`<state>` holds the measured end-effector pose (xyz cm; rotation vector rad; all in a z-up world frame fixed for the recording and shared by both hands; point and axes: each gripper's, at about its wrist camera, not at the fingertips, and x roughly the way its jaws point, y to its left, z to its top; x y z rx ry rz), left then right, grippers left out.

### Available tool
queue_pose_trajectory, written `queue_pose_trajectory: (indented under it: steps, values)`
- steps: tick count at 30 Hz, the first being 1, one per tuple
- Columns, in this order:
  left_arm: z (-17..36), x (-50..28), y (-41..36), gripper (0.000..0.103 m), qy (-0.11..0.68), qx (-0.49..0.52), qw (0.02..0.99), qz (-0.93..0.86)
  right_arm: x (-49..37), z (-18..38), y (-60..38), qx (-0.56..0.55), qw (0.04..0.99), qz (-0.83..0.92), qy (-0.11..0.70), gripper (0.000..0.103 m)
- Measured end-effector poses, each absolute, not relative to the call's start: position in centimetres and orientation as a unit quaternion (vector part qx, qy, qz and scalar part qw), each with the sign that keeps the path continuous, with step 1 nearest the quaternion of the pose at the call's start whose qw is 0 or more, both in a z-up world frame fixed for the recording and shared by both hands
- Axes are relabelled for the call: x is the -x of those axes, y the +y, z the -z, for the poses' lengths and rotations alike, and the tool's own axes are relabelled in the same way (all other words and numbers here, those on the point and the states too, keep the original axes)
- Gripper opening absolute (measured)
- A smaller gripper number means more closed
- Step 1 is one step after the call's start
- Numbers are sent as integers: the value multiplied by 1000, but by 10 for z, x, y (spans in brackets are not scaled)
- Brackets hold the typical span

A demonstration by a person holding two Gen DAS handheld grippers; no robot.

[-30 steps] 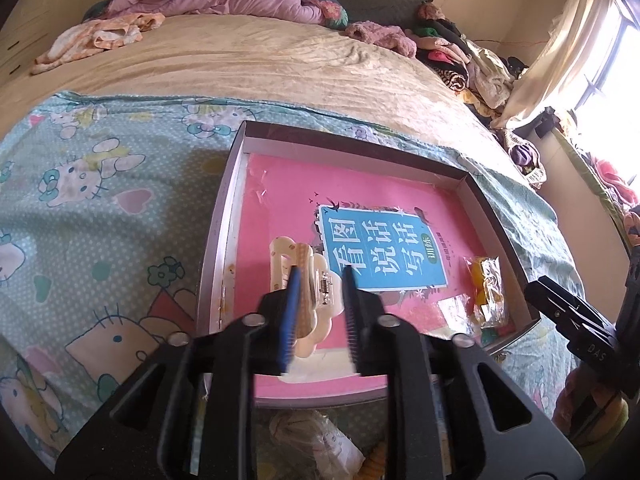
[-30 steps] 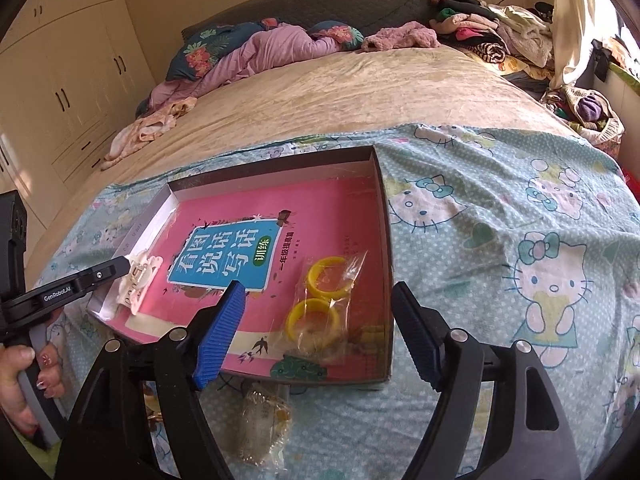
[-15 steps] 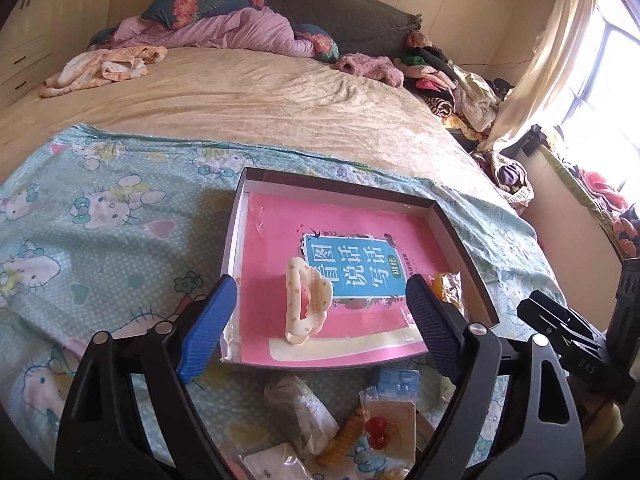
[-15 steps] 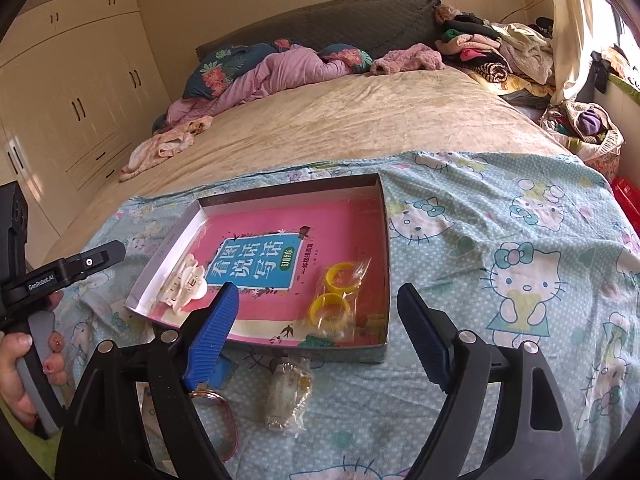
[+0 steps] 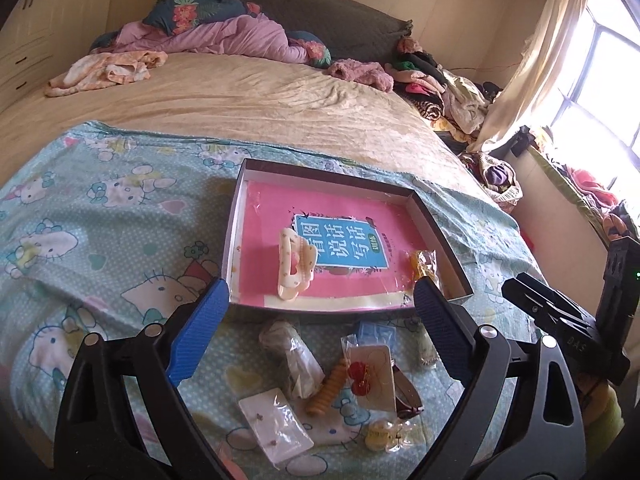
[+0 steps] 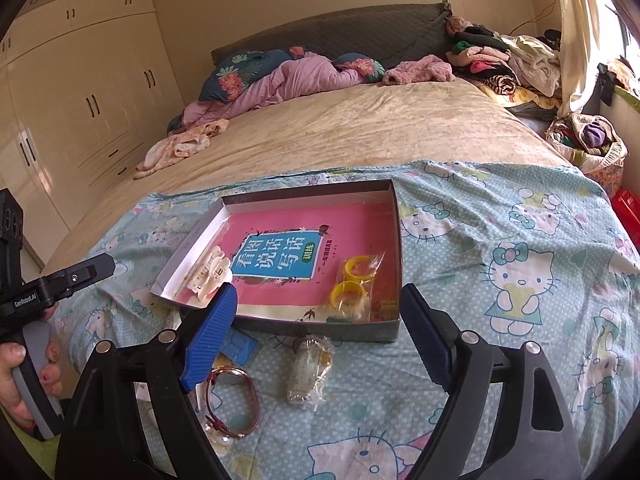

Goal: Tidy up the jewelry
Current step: 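Withdraw both open tools from the tray toward the remaining items, then grasp red earring card with left tool while right tool grasps clear bag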

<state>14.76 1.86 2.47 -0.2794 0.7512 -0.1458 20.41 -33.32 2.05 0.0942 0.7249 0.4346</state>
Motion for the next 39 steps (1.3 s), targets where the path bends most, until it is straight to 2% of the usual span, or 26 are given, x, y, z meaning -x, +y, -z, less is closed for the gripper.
queue_pose_trajectory:
  steps: [39]
  values:
    - [46,-116,-14,86,457,181,860,137,-173,42,-323,-7,872,-232,430,82]
